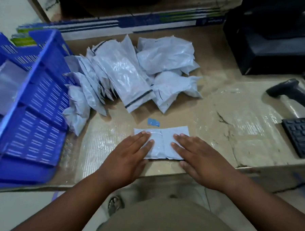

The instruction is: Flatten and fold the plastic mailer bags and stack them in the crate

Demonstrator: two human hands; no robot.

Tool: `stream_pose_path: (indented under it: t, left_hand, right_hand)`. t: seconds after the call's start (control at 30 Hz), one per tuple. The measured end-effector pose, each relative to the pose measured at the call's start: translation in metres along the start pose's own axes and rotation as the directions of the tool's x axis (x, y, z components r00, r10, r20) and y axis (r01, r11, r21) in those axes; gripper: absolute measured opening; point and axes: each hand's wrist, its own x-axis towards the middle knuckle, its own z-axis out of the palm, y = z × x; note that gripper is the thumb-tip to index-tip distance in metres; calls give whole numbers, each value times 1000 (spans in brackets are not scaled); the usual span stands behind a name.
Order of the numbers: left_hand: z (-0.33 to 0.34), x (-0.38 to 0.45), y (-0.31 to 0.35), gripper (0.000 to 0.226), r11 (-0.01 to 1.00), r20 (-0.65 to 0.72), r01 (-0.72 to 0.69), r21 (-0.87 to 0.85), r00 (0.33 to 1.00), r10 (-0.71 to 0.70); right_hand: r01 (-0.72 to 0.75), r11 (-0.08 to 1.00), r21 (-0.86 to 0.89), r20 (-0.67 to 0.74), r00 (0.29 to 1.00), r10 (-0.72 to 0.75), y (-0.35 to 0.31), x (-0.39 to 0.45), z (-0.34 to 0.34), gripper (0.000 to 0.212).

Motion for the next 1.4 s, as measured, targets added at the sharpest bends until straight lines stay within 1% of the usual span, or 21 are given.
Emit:
stream_pose_path:
  t: [0.17,0.3,0.37,0.43,0.47,0.53,0.57,0.6,0.63,0.67,0.7,0.77,0.8,0.87,0.9,0.97,1.03,1.1,1.17,1.27,1.4]
  left_hand:
    - [-1,-2,21,61,997,-29,80,14,996,-79]
    - [-7,-4,19,73,983,2,182,-27,983,-182]
    - [-11,-1,14,69,982,10,189,-6,982,-189]
    - [-20,4,10,57,973,-16,231,-22,973,-232]
    - [-28,9,11,44,955,-42,284,-81,957,-288]
    - [-41,17,13,22,842,-66,431,-324,877,-475]
    - [-45,21,14,18,696,-21,505,-510,802,-597]
    - [-50,26,15,18,499,62,531,-684,725,-686]
    - [-51,29,13,20,333,142,537,-775,662,-736]
    - [-50,31,9,23,274,193,570,-775,626,-756]
    - [-48,31,7,23,312,222,643,-699,610,-760]
    - [-38,24,3,24,471,228,775,-422,593,-772]
    - [-35,21,4,27,532,187,795,-291,593,-783]
    - [-31,16,6,35,619,36,781,-81,623,-781]
    - [-29,15,6,39,672,-53,740,4,672,-739]
    - [-25,16,4,44,804,-163,583,118,810,-563]
    - [-18,22,5,56,897,-101,420,140,907,-409]
    - [-5,27,10,64,919,52,367,142,925,-377]
    - [9,26,14,67,896,130,416,152,890,-436]
    - [16,25,15,68,876,133,449,174,871,-473]
    - [18,26,13,69,878,144,438,194,872,-467]
  right_hand:
    - [-67,997,24,-38,997,68,-1,17,-17,64]
    - [9,999,-34,107,994,-5,-14,46,-11,77]
    - [26,1000,-10,146,989,-24,-16,54,-13,70]
    - [-47,997,64,128,991,38,-14,58,-29,65]
    - [-99,989,113,111,990,87,-11,59,-38,61]
    - [-177,958,227,77,984,163,-2,64,-54,51]
    - [-215,925,313,71,977,203,3,67,-60,47]
    - [-256,878,403,82,966,244,9,71,-64,44]
    - [-296,833,468,102,954,281,14,74,-67,42]
    - [-327,808,491,121,943,308,19,77,-67,41]
    - [-356,806,473,149,934,324,23,80,-64,41]
    - [-395,840,373,224,917,331,26,83,-51,40]
    - [-402,858,319,241,910,336,26,84,-43,37]
    - [-410,877,249,196,908,369,24,82,-31,31]
    - [-411,882,231,147,911,386,22,81,-27,30]
    - [-395,899,190,60,918,391,16,80,-24,30]
    - [-388,909,151,35,921,387,7,80,-23,33]
    - [-372,923,100,2,928,374,-4,81,-25,35]
    - [-308,951,-9,-57,950,307,-18,85,-28,37]
    - [-188,966,-175,-56,982,181,-48,94,-28,46]
    - [-99,949,-298,104,985,135,-79,107,-7,73]
